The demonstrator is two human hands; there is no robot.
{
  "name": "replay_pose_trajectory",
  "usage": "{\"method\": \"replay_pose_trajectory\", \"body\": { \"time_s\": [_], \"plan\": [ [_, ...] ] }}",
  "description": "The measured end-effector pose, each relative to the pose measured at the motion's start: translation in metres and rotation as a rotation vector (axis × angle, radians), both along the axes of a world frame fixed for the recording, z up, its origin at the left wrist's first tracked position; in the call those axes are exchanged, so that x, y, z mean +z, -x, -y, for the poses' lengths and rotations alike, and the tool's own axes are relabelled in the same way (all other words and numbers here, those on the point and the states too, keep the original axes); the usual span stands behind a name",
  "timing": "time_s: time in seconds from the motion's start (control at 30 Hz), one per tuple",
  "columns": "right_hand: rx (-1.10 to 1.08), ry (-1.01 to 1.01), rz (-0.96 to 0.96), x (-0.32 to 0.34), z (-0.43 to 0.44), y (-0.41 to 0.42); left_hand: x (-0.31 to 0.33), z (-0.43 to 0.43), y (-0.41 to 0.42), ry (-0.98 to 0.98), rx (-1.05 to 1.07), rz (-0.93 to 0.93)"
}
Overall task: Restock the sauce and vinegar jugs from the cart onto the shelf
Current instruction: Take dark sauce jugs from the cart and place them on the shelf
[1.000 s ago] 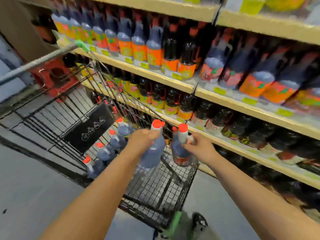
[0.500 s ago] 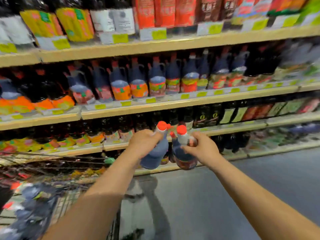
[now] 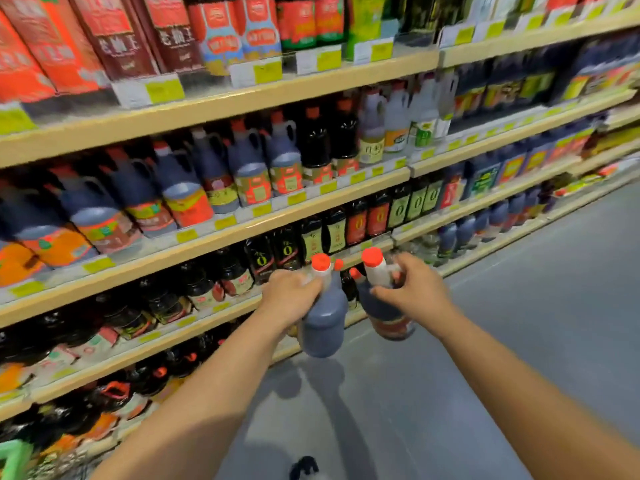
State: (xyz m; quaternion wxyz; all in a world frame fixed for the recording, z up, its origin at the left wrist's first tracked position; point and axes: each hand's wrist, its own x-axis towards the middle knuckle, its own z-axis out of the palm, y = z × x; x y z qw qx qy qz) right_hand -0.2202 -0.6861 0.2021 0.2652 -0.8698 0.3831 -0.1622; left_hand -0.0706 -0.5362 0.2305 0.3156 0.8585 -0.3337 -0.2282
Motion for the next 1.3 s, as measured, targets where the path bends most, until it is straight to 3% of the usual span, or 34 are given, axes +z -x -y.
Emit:
{"method": "replay_pose_trajectory", "body": {
  "time_s": [0.17, 0.43, 0.63, 0.73, 1.0, 1.3],
  "plan": [
    [-0.167, -0.034, 0.125, -0.001, 0.077, 0.009, 0.001, 0.084, -0.006, 0.035, -0.035, -0.040],
    [-0.204, 0.018, 0.142, 0.009, 0.215, 0.002, 0.007, 0.241, -0.028, 0.051, 0.000, -0.143],
    [-0.237, 0.049, 0.268, 0.020, 0.321, 0.014, 0.028, 0.353, -0.018, 0.104, -0.036, -0.213],
    [-0.199, 0.031, 0.340, 0.023, 0.376, 0.021, 0.034, 0.409, -0.012, 0.149, -0.045, -0.179],
    [0.056, -0.025, 0.467, 0.028, 0.529, 0.030, 0.023, 0.541, 0.015, 0.270, 0.202, -0.247],
    [0.158, 0.089, 0.598, 0.036, 0.640, 0.001, 0.009, 0.627, 0.020, 0.290, 0.409, -0.305]
  ]
}}
